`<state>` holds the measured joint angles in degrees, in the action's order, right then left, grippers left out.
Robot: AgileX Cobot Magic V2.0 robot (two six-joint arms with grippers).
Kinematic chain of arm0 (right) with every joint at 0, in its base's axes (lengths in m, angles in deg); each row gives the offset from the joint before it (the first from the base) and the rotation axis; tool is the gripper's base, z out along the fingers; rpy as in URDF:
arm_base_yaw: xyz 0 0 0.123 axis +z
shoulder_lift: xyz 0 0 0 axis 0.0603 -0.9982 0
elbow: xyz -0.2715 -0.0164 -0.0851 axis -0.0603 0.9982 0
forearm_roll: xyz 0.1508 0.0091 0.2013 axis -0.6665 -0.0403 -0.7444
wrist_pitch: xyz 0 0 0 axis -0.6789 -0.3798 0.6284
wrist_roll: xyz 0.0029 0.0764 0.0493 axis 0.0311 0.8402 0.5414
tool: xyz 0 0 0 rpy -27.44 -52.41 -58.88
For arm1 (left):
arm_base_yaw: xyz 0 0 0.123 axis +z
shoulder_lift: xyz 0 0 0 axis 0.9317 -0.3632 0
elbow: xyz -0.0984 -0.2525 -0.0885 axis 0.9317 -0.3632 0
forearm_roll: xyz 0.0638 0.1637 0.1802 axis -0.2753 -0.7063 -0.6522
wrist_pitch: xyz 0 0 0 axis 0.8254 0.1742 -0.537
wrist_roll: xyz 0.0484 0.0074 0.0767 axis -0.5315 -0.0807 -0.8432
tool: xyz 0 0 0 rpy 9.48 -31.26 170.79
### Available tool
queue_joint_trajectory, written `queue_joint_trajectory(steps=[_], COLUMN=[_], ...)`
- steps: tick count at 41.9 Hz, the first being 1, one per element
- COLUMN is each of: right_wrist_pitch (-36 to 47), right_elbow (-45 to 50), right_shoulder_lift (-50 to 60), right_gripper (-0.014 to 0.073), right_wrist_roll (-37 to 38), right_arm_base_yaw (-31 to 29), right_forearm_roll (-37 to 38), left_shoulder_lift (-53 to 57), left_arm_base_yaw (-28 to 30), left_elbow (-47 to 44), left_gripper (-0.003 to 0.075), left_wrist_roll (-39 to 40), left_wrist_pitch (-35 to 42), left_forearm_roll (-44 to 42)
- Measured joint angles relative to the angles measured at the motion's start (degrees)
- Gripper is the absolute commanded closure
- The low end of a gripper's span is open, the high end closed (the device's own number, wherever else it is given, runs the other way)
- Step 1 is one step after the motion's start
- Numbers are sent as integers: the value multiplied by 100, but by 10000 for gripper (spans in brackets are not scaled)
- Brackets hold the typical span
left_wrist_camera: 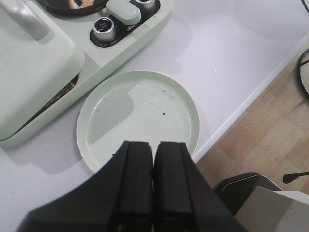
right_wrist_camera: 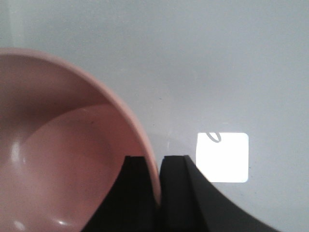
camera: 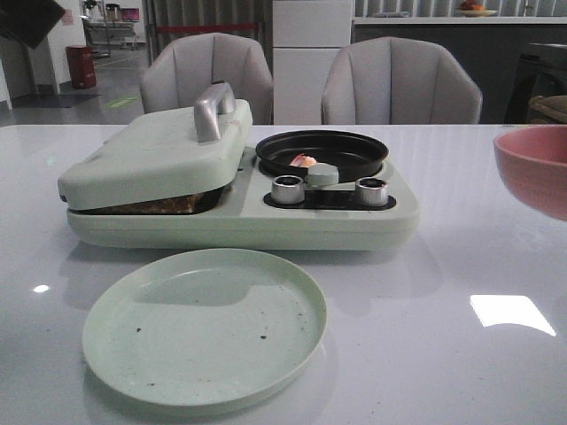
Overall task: Make breakfast with bread and shrimp
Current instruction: 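Carry the empty bowl back and set it down with the right gripper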
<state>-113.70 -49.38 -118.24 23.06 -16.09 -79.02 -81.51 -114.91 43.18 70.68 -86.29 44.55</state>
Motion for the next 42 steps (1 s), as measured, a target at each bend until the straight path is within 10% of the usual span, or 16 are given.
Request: queue_joint_trajectory(steps=[14, 26, 42], right_wrist_pitch=[1625, 1811, 1789], right_elbow=[1147, 1162, 1162], right_shoulder_lift=[-214, -455, 1168], right_gripper=[526, 118, 118], right_wrist_roll=[-85, -94, -385], right_arm_base_yaw=[-53, -53, 771], right_forearm_roll=[-296, -387, -353], left_shoulder_lift=[0, 0, 0], left_arm_base_yaw=[0, 0, 0], left_elbow=[0, 0, 0], left_gripper=[608, 608, 608], left_wrist_roll=[0, 0, 0], left_wrist_pitch=[0, 0, 0], left_forearm_roll=[0, 0, 0])
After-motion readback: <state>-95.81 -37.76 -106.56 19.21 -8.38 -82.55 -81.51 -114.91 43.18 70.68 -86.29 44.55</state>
